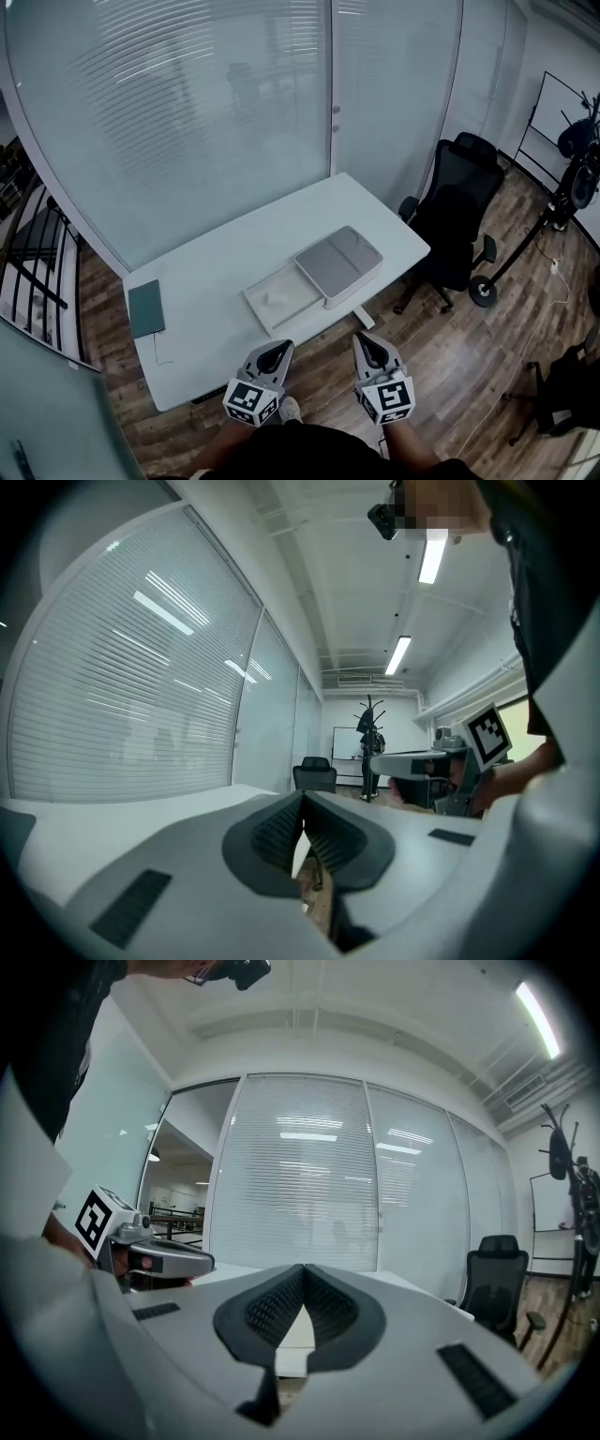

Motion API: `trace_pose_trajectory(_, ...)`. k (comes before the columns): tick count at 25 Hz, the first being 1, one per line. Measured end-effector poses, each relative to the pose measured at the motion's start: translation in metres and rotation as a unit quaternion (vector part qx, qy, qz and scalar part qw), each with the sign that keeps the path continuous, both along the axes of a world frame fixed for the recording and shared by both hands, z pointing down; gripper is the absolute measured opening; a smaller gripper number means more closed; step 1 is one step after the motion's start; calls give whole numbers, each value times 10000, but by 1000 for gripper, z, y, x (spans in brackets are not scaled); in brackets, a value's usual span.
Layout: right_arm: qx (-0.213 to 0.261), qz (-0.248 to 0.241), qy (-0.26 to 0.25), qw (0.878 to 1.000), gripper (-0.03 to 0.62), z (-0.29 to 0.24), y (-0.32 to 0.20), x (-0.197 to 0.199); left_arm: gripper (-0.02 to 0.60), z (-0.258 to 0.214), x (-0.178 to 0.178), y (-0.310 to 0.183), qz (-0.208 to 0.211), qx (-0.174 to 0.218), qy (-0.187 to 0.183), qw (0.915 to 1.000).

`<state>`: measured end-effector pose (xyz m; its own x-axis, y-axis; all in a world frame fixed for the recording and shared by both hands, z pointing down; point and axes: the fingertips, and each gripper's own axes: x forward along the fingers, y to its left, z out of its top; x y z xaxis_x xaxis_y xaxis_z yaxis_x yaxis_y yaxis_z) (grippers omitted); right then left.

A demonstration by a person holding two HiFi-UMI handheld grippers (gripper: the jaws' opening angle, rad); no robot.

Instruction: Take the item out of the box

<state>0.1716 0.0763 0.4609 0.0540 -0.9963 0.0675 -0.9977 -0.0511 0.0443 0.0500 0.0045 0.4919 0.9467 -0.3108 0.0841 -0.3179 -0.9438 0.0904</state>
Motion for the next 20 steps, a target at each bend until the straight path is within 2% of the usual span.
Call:
trace_pose_trajectory(11, -7, -436, 462, 9980, 6, -18, -103, -33, 11, -3, -37, -92, -359, 72, 87, 9993)
trace_pose_trajectory(15, -102, -550, 694, 9960, 6, -14, -129, -32, 11, -2, -48, -115, -468, 105, 79, 9988)
trace_pose_trajectory(20, -305, -923, 721, 9926, 6, 1, -156, -26, 11, -17, -54, -136, -805, 125, 320, 9962)
